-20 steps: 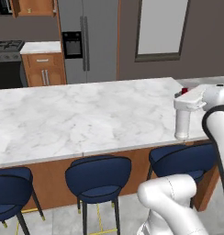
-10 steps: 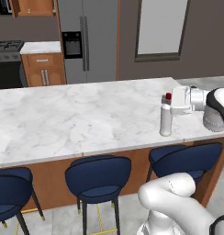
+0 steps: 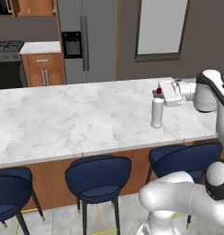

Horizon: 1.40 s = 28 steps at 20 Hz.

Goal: Get the candle and the liquor from the cabinet and move them to the dining counter.

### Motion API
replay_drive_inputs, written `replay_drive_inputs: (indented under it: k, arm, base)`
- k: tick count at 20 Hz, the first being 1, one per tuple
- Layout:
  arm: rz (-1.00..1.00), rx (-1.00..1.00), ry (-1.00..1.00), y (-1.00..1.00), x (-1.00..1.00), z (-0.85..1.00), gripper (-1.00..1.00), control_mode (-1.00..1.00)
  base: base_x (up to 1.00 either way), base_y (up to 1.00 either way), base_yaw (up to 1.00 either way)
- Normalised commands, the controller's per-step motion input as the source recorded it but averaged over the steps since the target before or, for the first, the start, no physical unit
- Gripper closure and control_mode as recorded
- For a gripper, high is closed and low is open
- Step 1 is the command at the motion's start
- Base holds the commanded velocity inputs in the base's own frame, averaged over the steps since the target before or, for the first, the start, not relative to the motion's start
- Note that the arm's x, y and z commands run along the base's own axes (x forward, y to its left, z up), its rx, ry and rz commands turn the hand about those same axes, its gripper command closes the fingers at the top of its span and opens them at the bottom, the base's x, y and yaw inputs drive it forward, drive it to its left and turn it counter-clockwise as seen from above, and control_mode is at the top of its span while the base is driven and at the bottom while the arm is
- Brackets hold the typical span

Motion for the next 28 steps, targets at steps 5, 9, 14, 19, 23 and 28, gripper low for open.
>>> replay_drive_inputs:
  k: [5, 9, 14, 19, 23, 28]
  arm:
    - [0.13, 0.0, 0.09, 0.17, 0.58, -0.15, 1.0, -1.0]
    - [0.13, 0.0, 0.18, 0.06, 0.51, -0.21, 1.0, -1.0]
    - [0.12, 0.0, 0.09, 0.03, 0.51, -0.35, 1.0, -1.0]
    - [0.1, 0.0, 0.0, 0.0, 0.38, -0.37, 1.0, -1.0]
    - [0.08, 0.01, -0.06, 0.0, 0.13, -0.33, 1.0, -1.0]
    - [0.03, 0.02, -0.08, 0.0, 0.1, -0.25, 1.0, -1.0]
  base:
    - [0.0, 0.0, 0.0]
    - [0.0, 0.0, 0.0]
    - [0.0, 0.0, 0.0]
    - [0.0, 0.0, 0.0]
    - [0.0, 0.0, 0.0]
    - [0.0, 0.0, 0.0]
